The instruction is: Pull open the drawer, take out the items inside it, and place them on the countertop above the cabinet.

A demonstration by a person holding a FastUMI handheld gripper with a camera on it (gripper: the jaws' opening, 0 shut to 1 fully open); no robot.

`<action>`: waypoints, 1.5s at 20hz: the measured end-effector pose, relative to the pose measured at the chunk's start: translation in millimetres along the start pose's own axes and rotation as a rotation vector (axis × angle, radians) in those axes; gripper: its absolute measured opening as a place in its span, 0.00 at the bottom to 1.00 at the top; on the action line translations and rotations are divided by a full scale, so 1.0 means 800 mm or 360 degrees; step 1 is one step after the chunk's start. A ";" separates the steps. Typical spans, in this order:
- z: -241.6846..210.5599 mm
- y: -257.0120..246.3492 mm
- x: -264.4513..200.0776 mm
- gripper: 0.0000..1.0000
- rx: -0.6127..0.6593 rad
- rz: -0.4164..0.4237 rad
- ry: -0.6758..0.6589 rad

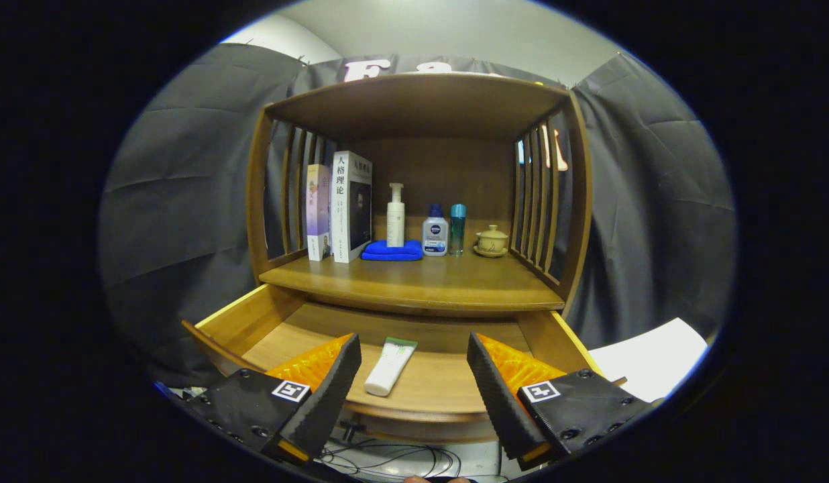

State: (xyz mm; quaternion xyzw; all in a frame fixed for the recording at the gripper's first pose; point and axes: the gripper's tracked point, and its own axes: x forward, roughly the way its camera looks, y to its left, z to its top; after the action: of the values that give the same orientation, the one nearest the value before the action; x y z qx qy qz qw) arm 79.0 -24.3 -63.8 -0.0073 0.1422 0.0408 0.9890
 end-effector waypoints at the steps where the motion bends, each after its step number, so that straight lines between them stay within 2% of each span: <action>1: 0.003 0.002 0.013 0.99 -0.0003 0.0018 0.0065; 9: -0.017 0.026 0.097 0.99 -0.0160 0.0108 0.0497; 17: -0.091 0.018 0.137 0.99 -0.0403 0.0137 0.0916; 24: -0.123 0.023 0.154 0.98 -0.0255 0.0150 0.1193; 30: -0.150 0.052 0.150 0.98 -0.0040 0.0253 0.1477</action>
State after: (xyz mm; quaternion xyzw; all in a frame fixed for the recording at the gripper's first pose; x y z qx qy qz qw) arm 156.9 23.9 -213.2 -0.0259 0.5690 0.1106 0.8145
